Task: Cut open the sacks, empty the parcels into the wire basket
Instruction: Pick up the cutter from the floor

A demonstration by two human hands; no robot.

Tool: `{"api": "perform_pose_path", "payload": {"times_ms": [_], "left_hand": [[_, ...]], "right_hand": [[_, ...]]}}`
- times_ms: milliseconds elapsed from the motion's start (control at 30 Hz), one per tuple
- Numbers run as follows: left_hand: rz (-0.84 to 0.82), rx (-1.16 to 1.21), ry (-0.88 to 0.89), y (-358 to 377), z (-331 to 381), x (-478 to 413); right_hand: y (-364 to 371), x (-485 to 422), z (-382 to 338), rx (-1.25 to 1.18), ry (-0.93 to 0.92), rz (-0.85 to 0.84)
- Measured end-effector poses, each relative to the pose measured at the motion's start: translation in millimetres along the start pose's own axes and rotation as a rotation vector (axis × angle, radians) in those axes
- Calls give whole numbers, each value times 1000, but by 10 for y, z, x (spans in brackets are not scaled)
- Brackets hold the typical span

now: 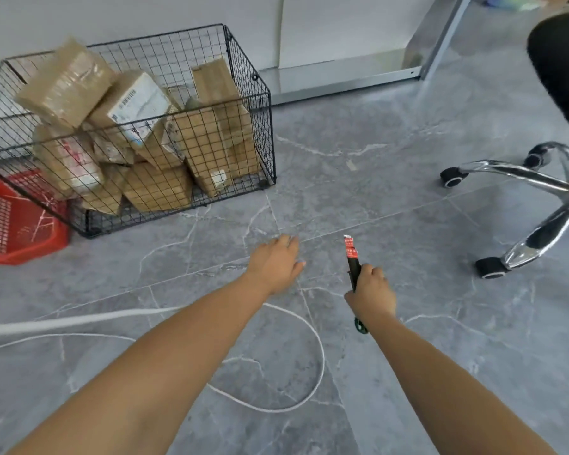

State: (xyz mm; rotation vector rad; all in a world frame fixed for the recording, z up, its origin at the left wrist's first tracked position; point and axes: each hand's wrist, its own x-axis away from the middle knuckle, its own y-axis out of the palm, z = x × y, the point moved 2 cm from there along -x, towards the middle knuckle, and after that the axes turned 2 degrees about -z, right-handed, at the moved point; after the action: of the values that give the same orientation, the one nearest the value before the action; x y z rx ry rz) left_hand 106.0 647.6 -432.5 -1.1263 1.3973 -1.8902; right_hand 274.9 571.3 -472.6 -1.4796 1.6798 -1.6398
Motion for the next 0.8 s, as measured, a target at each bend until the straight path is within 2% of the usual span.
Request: {"api": "perform_pose_path", "payload": {"times_ms": [167,333,500,800], "left_hand": [[81,44,-50,-1336,94,295],[159,43,-78,-2978,2,893],[231,-108,-146,-4611,-224,1485],[293,-141,-199,-6639,-661,2193]], "right_hand": [[-1392,316,-698,-9,-135,122],[-2855,898,-1491,82,-251,139],[-4269,1506,-2363,67,-332,155],[-5995,2211,-3552,128,-445,265]]}}
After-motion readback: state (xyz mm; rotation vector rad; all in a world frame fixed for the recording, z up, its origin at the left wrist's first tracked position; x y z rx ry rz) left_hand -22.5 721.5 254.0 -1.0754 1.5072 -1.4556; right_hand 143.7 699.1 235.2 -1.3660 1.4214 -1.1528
